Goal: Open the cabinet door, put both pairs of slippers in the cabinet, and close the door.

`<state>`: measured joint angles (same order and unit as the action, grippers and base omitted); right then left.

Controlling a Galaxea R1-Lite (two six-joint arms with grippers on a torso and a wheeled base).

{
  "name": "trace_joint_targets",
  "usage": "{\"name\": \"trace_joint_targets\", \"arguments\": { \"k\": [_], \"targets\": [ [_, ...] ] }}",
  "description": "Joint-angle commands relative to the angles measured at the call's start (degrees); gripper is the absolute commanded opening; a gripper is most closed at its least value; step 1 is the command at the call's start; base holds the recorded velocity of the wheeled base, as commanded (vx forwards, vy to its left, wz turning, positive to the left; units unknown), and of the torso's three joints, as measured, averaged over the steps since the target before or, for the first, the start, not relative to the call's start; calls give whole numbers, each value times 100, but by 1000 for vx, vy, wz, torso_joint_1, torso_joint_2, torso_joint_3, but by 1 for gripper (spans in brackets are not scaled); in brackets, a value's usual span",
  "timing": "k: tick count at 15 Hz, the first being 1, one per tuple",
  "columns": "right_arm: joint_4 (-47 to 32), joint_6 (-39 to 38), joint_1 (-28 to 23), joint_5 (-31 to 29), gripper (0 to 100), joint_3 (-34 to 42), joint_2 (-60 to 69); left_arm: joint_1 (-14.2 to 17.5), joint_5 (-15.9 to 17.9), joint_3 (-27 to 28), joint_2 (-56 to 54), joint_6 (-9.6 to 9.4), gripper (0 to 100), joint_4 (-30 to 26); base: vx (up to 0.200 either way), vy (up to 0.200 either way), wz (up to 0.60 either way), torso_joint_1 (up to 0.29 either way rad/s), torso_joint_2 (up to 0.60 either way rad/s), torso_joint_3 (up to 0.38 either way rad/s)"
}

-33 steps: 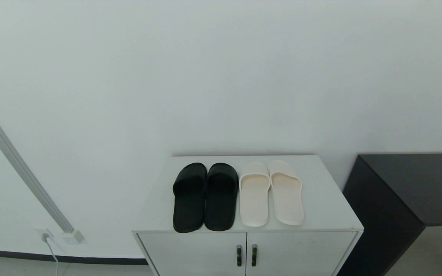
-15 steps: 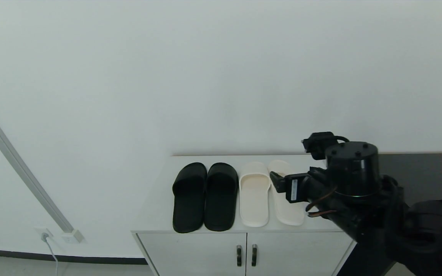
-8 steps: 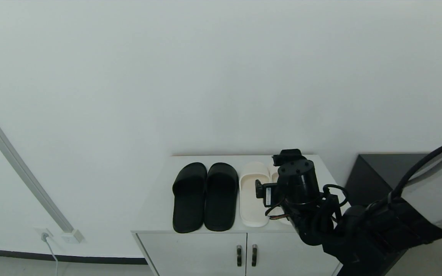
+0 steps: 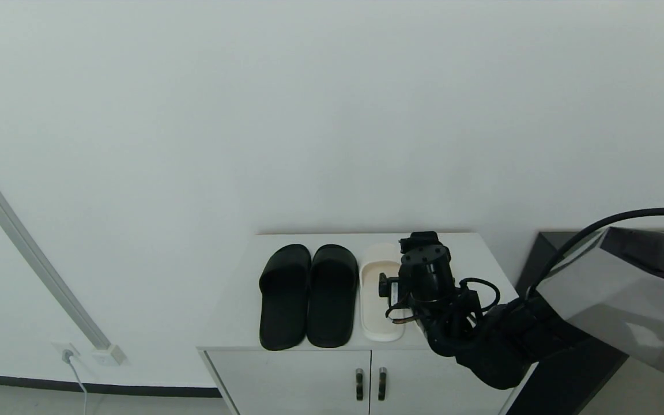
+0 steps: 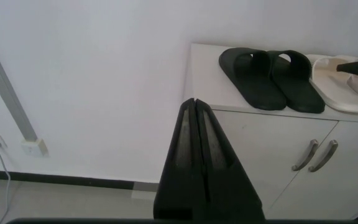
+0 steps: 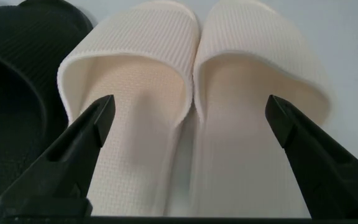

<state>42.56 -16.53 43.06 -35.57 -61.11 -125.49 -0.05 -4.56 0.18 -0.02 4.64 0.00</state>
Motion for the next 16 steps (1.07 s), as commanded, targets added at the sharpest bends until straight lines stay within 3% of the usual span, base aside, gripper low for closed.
{"name": "trace_joint_targets", "arguments": {
  "k": [1,13,14,16],
  "targets": [
    [-2,9,-87,-2,100,-340,-336,5,-1,-1,2,1,0,0,0,0,0,0,0,0],
    [-19,62,-351,-20,100,-1386,-1074,-4,-1,-1,2,1,0,0,0,0,0,0,0,0],
    [-2,97,-368,-20,0,-1395,-1136,-4,-1,-1,2,1,0,0,0,0,0,0,0,0],
    [-2,150,-386,-20,0,-1412,-1153,5,-1,-1,2,1,0,0,0,0,0,0,0,0]
  ]
}}
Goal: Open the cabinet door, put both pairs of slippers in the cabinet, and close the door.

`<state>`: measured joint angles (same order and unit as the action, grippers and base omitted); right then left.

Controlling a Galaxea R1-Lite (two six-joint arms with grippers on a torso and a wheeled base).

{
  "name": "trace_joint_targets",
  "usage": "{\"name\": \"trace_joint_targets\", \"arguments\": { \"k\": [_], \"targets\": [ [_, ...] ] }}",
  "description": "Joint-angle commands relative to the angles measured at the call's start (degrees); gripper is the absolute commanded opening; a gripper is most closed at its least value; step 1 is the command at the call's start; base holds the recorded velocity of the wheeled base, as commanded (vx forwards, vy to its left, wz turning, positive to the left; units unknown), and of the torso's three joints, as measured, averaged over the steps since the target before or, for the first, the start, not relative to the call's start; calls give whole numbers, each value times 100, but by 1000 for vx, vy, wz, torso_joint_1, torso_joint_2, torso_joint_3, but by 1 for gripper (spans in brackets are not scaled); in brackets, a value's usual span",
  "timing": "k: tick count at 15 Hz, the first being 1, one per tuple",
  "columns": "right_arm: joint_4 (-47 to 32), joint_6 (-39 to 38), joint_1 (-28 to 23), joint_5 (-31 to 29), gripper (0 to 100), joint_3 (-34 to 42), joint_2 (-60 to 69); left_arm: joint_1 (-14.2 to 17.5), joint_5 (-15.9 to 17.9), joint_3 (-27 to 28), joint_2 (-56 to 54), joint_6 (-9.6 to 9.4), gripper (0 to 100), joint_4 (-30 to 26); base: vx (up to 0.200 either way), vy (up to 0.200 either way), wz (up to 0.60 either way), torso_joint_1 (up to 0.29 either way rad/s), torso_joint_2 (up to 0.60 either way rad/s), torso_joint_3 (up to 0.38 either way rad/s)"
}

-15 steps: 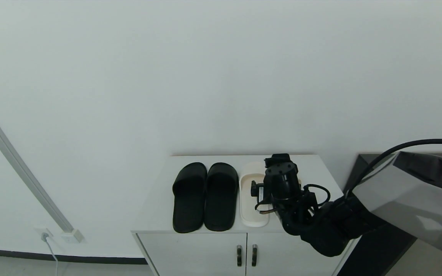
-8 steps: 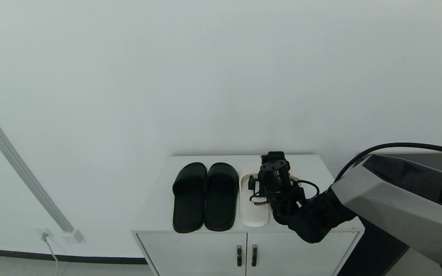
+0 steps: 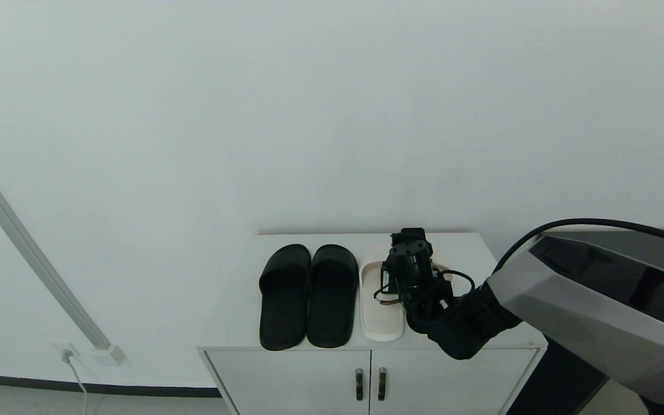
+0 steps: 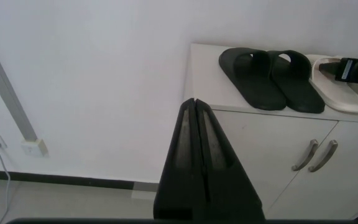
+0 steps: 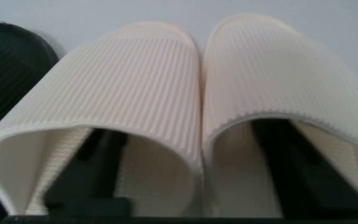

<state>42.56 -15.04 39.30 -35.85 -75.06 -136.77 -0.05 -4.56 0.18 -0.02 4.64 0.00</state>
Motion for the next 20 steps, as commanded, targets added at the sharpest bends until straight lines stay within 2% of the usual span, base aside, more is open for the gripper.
{"name": "trace_joint_targets", "arguments": {
  "k": [1,7,12,15,19,20],
  "targets": [
    [-2,10,-28,-1,0,-70,-34,-4,-1,-1,2,1,0,0,0,0,0,0,0,0],
    [16,239,-10,-45,0,61,265,-4,-1,-1,2,1,0,0,0,0,0,0,0,0],
    [218,880,7,70,0,1011,1442,-4,-1,-1,2,-7,0,0,0,0,0,0,0,0],
    [640,1355,245,957,0,2021,2233,5,-1,-1,2,1,0,0,0,0,0,0,0,0],
    [736,1399,482,2153,0,3041,3095,-4,-1,-1,2,10,0,0,0,0,0,0,0,0],
    [710,1399,482,2733,0,3463,3516,-4,8,-1,2,10,0,0,0,0,0,0,0,0]
  ]
}}
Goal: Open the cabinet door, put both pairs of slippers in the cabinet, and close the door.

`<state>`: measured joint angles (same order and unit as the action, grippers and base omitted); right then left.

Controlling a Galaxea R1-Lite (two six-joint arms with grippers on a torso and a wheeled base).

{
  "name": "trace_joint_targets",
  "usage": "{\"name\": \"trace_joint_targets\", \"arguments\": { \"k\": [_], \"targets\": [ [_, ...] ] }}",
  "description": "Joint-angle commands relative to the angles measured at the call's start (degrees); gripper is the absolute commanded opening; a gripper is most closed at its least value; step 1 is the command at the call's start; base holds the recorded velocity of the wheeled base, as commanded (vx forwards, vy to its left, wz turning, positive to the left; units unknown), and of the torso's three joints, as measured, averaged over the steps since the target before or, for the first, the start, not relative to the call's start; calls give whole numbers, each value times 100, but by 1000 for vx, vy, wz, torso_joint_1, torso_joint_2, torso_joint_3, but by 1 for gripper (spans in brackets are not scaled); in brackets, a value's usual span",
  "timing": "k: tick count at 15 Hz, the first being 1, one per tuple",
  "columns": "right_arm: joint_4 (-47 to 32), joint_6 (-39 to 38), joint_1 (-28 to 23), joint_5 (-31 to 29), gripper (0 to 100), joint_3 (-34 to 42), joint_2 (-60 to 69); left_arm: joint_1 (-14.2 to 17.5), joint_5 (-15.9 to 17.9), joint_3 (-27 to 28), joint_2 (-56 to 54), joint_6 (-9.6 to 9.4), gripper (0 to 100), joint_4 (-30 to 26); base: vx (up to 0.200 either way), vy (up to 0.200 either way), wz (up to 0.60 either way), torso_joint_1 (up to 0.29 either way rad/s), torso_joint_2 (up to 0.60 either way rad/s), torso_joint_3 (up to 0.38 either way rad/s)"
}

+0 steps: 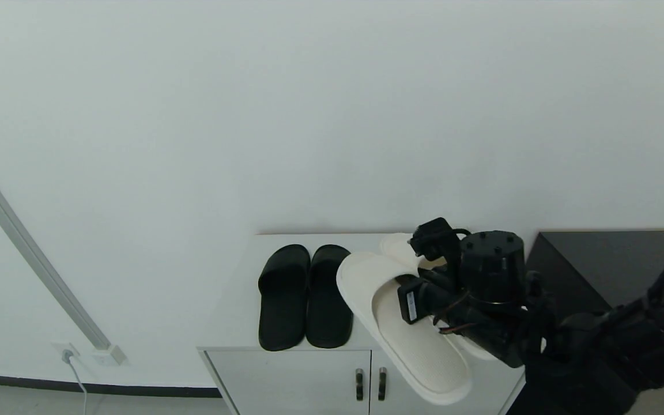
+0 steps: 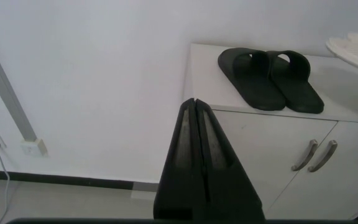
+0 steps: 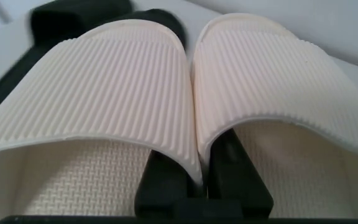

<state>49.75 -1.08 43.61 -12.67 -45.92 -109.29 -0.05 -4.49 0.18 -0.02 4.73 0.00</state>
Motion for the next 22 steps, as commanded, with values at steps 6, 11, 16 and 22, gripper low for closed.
{"name": "trace_joint_targets", "arguments": {
  "k": [6,11,16,22],
  "targets": [
    [-211,12,43,2093,0,1639,1718,-4,44,-1,2,2,0,0,0,0,0,0,0,0],
    [-211,12,43,2093,0,1683,1683,-4,44,-1,2,19,0,0,-40,0,0,1,1,0],
    [-203,12,43,2084,0,1718,1683,-4,79,-1,2,28,0,0,-200,0,0,-2,0,1],
    [-159,12,43,2146,0,1815,1683,-4,79,-1,2,28,0,0,-33,0,0,0,0,0]
  ]
}}
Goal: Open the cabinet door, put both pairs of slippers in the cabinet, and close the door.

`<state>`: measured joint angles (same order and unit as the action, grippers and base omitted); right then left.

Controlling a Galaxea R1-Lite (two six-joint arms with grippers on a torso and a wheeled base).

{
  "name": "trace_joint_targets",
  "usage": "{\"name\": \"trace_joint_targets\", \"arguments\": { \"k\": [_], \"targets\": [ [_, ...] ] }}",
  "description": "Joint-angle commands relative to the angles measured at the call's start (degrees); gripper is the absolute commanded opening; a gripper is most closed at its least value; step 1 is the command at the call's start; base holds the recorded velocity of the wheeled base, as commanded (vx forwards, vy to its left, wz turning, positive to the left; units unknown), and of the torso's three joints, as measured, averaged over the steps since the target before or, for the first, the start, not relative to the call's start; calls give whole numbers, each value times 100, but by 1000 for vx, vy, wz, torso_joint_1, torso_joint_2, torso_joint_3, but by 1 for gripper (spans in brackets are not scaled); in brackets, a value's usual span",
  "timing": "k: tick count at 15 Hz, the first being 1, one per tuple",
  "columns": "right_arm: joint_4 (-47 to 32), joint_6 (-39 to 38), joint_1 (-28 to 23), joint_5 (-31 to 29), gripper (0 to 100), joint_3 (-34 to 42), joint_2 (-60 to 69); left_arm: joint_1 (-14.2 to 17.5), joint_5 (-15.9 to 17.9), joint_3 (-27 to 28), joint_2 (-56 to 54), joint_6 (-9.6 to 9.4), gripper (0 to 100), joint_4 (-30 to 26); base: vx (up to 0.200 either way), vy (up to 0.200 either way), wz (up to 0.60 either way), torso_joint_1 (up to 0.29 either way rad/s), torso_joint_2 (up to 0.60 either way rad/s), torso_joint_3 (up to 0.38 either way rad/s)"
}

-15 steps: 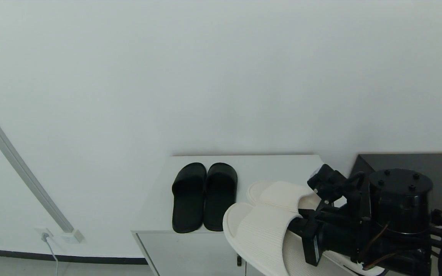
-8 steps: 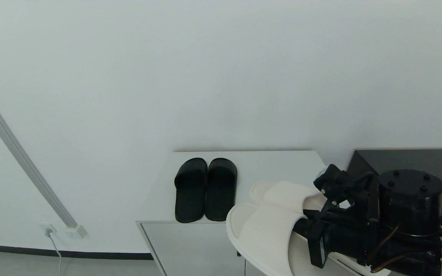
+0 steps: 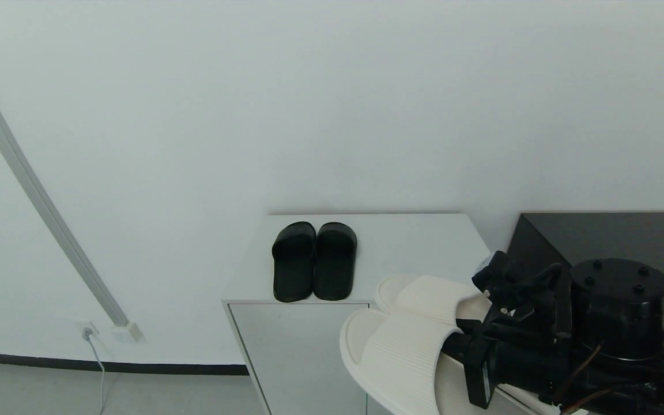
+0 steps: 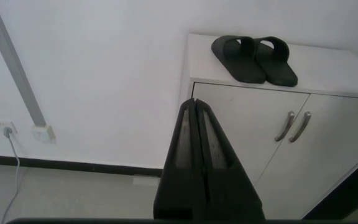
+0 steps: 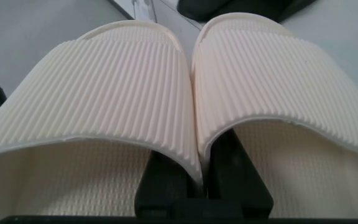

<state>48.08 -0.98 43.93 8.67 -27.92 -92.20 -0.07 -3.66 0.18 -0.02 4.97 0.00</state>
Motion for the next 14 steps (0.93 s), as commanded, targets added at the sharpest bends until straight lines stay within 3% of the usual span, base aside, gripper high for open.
{"name": "trace_joint_targets", "arguments": {
  "k": [1,14],
  "targets": [
    [17,1,10,3,0,14,-26,-1,-3,-1,2,-5,0,0,0,0,0,0,0,0],
    [114,80,27,12,0,155,0,-1,-3,-1,2,4,0,0,0,0,0,-14,35,20]
  ]
}}
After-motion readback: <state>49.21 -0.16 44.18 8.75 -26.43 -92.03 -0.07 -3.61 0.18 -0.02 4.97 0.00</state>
